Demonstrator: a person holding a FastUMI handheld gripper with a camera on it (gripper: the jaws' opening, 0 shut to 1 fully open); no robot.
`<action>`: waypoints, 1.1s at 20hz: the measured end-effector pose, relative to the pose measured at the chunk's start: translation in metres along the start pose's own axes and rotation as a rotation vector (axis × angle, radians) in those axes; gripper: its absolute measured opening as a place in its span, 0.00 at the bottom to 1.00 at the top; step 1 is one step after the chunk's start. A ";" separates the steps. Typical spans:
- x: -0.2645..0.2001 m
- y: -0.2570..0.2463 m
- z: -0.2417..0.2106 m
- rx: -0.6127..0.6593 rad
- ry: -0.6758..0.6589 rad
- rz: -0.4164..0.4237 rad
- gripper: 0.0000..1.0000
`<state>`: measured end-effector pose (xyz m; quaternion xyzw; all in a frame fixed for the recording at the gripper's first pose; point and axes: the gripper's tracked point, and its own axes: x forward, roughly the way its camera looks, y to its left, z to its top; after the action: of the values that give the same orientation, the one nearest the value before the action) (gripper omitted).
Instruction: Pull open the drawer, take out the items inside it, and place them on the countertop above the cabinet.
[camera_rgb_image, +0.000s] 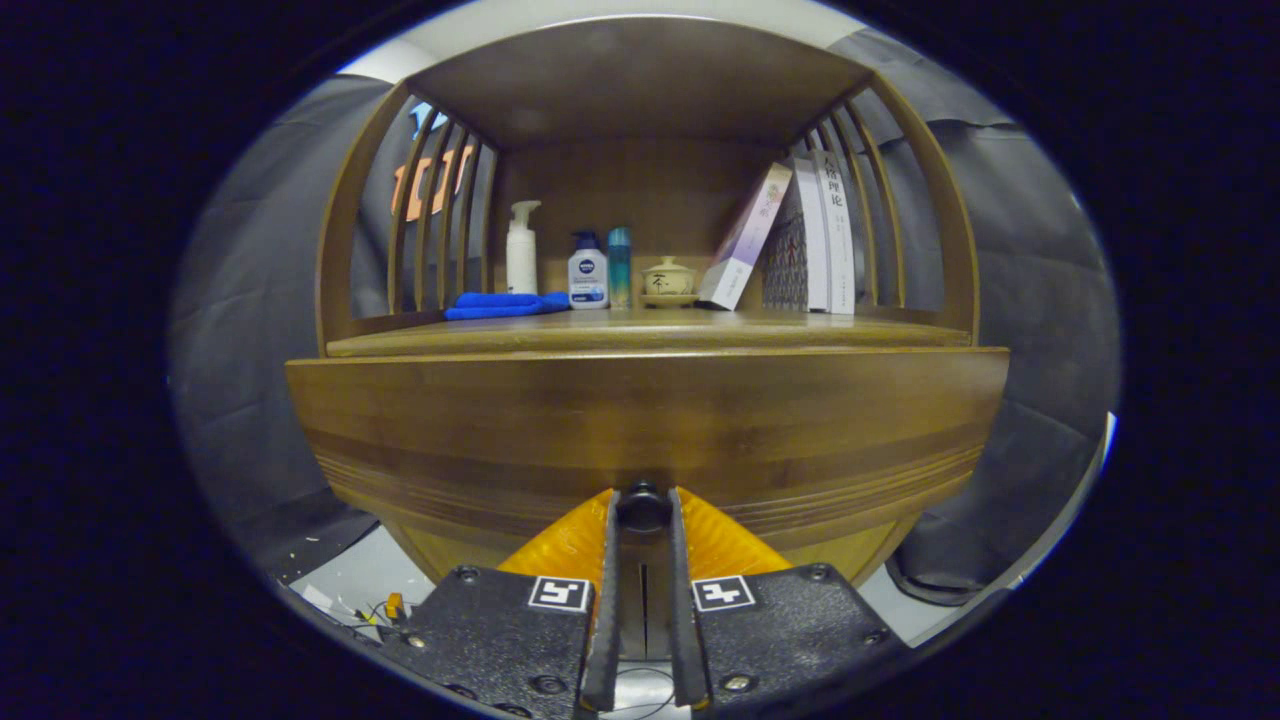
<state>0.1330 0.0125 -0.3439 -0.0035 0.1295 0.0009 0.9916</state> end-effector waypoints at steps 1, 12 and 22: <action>-0.003 -0.001 -0.002 0.003 0.003 0.002 0.24; -0.039 -0.001 -0.011 0.002 0.024 0.022 0.24; -0.080 -0.002 -0.022 -0.023 0.045 0.040 0.24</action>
<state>0.0504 0.0104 -0.3448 -0.0122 0.1520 0.0219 0.9881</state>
